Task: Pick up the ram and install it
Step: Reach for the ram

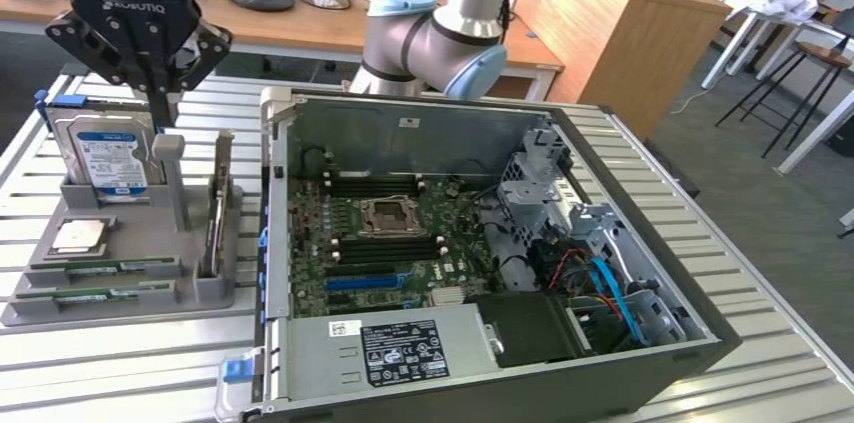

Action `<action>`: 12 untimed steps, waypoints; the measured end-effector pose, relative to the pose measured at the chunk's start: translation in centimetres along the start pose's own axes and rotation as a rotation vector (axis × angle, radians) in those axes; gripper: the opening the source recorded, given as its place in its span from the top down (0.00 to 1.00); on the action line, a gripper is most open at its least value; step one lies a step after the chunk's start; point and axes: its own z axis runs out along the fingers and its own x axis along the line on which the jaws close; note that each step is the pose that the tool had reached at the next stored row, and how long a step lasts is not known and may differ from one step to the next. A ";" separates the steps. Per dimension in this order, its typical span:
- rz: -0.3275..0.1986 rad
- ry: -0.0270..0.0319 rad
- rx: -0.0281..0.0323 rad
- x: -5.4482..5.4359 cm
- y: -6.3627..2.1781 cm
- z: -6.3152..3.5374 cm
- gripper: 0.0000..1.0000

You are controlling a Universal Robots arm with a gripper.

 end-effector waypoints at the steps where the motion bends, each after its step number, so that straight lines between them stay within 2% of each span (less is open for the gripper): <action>1: 0.000 0.0000 0.0000 0.2 -0.01 -0.01 0.90; 12: 0.000 0.0000 0.0000 2.3 -0.17 -0.05 0.90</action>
